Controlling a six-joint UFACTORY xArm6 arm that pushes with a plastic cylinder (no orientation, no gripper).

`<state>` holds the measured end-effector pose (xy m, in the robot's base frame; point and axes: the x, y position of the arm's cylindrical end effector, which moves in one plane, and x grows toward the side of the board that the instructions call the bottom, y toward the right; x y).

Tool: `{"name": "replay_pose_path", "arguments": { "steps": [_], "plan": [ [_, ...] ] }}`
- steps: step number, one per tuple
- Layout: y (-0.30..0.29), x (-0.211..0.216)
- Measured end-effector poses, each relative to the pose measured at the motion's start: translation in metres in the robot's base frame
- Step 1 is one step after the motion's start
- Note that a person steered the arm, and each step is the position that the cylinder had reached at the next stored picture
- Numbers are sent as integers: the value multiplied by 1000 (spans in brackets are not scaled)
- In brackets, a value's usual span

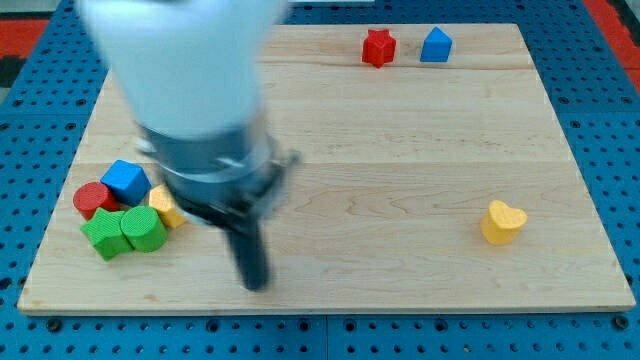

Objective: Push the heart towards the yellow hexagon

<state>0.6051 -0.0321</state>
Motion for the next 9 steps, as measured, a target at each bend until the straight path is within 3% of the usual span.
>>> {"name": "replay_pose_path", "arguments": {
  "steps": [1, 2, 3, 5, 7, 8, 9],
  "plan": [
    [93, 13],
    [201, -3],
    [269, -37],
    [274, -54],
    [125, -56],
    [243, -58],
    [278, -99]
  ]
}}
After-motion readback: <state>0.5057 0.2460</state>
